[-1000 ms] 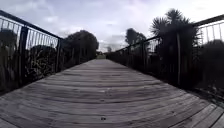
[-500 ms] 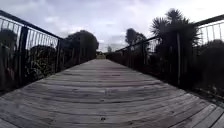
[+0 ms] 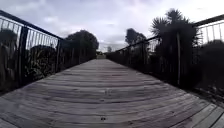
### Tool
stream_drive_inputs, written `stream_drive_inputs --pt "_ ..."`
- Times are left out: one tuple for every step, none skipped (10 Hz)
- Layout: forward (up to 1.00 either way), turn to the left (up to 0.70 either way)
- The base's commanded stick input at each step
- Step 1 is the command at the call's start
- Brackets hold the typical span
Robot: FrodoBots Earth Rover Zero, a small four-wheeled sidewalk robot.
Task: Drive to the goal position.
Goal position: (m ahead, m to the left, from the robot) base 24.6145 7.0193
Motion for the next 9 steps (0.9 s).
stream_drive_inputs --pt "0.07 0.0" --pt "0.07 0.0" --pt "0.07 0.0" --pt "0.07 0.0" --pt "0.07 0.0" --pt "0.07 0.0" --pt "0.07 0.0" --pt "0.07 0.0" --pt "0.07 0.0"
